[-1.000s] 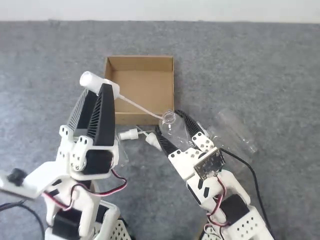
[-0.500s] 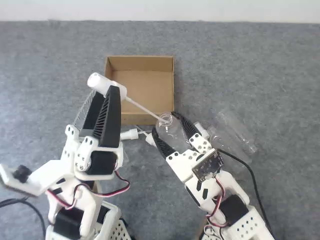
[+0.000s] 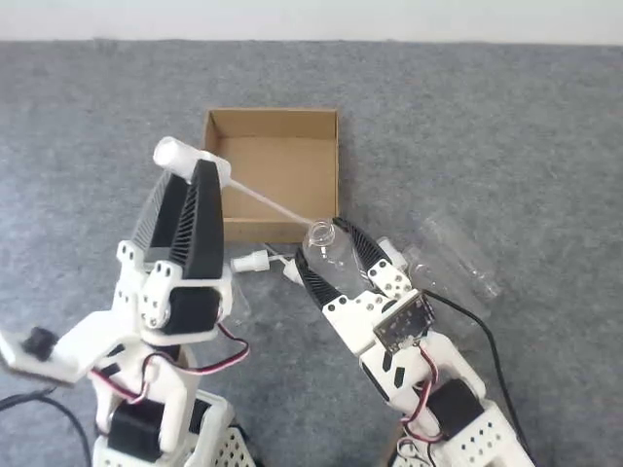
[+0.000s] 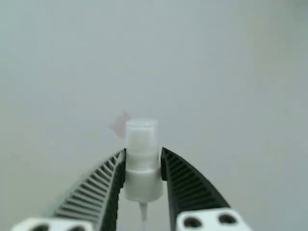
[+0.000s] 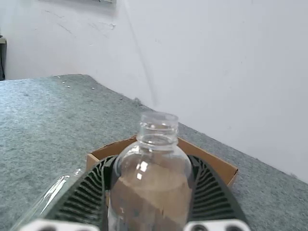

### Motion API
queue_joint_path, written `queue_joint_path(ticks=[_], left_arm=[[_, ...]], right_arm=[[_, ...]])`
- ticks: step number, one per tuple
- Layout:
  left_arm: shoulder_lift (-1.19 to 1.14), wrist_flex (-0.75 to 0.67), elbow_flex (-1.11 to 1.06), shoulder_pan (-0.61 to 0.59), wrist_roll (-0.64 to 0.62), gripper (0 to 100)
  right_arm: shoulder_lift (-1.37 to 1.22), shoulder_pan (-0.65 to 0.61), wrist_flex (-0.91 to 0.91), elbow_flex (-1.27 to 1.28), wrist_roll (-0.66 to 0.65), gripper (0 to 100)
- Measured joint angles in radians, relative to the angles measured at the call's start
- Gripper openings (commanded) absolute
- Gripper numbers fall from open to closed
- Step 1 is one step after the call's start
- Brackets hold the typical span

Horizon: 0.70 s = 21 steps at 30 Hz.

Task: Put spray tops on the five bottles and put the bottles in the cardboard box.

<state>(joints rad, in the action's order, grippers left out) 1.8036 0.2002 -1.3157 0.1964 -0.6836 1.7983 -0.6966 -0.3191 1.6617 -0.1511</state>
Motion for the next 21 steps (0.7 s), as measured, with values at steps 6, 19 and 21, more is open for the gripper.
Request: queue_joint_path(ticks=[6,19,21], left_arm=[[0.000,-0.002,-0.032,-0.002,0.000,1],[0.000,-0.002,-0.161,0.153,0.101,1],[0.000,-0.002,-0.161,0.160,0.106,1]], right_arm=[[0.000,0.000,0.000,0.000,0.000,2.7],[0.000,0.000,-0.032,0.000,0.000,2.7],[0.000,0.002,-0.032,0.000,0.000,2.7]])
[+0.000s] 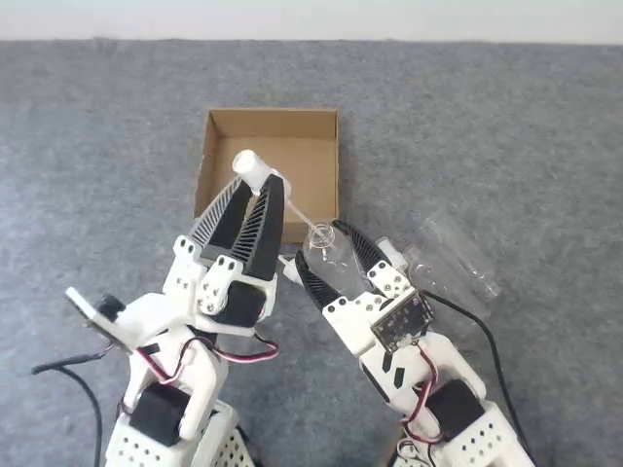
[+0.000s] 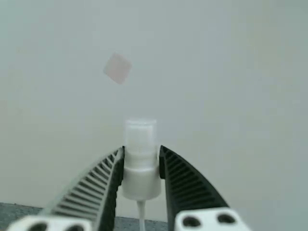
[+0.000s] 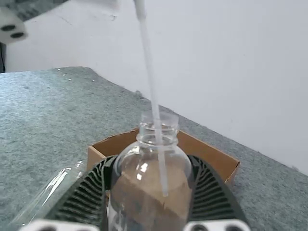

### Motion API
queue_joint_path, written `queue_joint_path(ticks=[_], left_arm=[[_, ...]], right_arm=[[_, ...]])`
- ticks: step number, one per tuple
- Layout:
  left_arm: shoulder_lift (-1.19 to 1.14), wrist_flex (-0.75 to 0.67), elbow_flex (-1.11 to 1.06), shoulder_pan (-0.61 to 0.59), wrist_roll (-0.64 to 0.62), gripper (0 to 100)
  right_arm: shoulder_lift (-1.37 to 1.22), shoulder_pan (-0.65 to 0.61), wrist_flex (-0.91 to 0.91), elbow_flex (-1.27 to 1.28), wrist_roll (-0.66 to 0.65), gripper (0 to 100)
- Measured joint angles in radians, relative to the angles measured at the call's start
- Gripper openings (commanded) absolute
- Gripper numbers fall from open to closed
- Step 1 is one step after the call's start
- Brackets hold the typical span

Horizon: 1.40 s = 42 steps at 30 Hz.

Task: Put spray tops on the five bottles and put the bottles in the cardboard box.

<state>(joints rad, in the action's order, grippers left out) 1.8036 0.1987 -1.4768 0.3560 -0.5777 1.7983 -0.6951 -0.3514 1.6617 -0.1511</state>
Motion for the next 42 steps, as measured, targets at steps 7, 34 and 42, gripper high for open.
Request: queue_joint_path(ticks=[7,34,42], left_arm=[[0.000,0.048,0.000,0.008,0.000,1],[0.000,0.181,-0.037,0.132,0.175,2],[0.000,0.209,-0.055,0.170,0.325,6]], right_arm=[[0.000,0.000,0.000,0.000,0.000,2.7],[0.000,0.023,-0.049,0.000,0.000,0.7],[-0.002,0.043,-0.055,0.000,-0.005,0.7]])
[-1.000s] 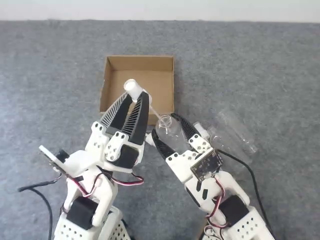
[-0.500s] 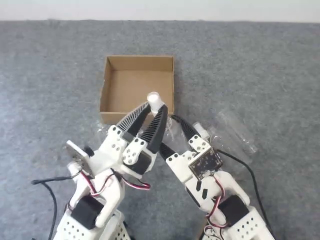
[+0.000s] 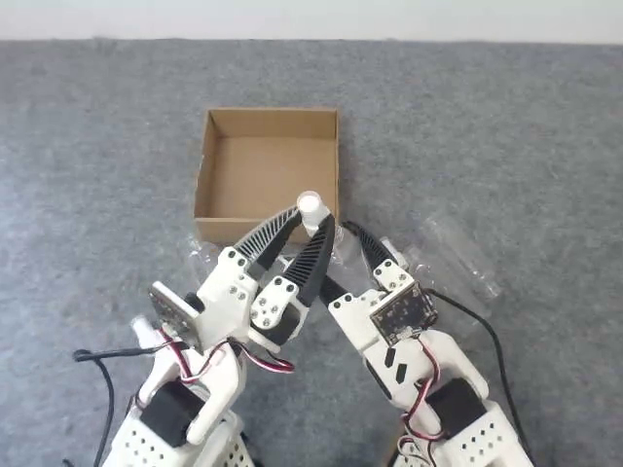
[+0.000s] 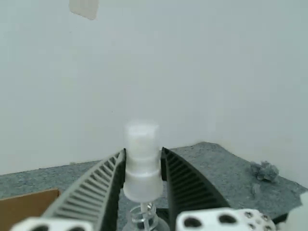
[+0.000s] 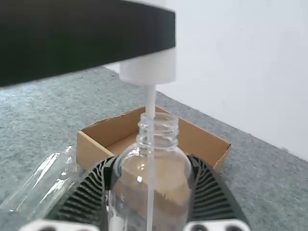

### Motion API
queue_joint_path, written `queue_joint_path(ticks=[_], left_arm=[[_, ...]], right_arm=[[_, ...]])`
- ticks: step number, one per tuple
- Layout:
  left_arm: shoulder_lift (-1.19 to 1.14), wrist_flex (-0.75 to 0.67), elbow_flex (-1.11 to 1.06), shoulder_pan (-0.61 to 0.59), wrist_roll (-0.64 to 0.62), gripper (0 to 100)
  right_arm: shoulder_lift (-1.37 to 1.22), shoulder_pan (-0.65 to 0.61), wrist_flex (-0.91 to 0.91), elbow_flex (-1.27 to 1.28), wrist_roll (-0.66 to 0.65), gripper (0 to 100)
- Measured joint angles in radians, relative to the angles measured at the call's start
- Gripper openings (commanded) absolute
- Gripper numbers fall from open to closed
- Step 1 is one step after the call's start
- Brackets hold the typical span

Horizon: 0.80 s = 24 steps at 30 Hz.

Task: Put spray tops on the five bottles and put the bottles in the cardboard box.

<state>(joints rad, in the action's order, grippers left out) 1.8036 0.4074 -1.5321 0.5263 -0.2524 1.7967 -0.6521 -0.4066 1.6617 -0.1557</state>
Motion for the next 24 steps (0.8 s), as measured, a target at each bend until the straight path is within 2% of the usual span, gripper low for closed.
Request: queue_joint_path(ticks=[4,8,13,24], left_arm=[[0.000,0.018,0.000,0.000,0.006,15],[0.000,0.078,-0.009,0.003,0.005,15],[0.000,0.080,-0.009,0.003,0.003,15],[0.000,0.080,0.072,-0.081,-0.163,15]], right_arm=[[0.000,0.002,-0.002,0.000,0.000,0.7],[0.002,0.000,-0.002,0.000,0.002,0.7],[0.002,0.000,-0.002,0.000,0.002,0.7],[0.002,0.000,-0.002,0.000,0.002,0.7]])
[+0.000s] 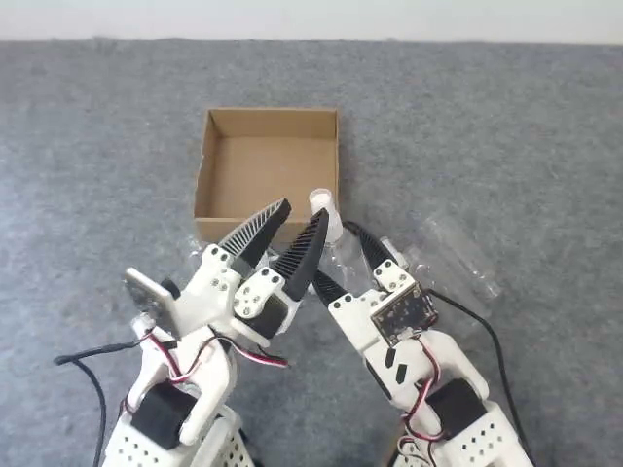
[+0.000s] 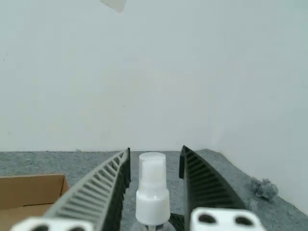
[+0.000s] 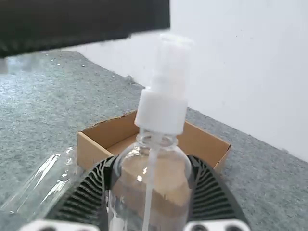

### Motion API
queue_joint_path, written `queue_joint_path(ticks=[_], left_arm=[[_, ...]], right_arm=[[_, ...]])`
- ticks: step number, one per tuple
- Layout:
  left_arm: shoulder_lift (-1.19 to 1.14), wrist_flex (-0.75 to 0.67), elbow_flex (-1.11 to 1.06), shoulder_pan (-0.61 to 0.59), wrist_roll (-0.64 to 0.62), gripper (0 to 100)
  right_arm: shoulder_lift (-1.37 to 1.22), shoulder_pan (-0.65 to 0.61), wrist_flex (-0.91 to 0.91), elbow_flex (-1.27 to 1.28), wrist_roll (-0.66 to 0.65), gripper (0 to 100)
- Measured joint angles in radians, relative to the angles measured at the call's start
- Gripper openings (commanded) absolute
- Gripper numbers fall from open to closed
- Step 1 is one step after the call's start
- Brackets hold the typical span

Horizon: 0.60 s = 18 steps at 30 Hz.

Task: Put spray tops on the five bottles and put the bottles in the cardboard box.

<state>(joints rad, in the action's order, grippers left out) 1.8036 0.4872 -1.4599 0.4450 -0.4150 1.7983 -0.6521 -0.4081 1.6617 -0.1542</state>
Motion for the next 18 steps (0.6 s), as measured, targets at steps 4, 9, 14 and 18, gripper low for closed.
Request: queue_joint_path(ticks=[4,9,14,18], left_arm=[[0.000,0.000,0.035,-0.006,-0.057,15],[0.000,0.000,0.041,-0.005,-0.074,15],[0.000,0.000,0.041,-0.005,-0.074,15],[0.000,0.005,0.054,-0.005,-0.074,11]], right_arm=[[0.000,0.000,0.000,0.000,0.000,0.7],[0.000,0.000,-0.020,0.000,0.000,0.7],[0.000,0.002,-0.020,0.000,-0.044,0.7],[0.000,-0.006,-0.020,0.000,-0.109,0.7]])
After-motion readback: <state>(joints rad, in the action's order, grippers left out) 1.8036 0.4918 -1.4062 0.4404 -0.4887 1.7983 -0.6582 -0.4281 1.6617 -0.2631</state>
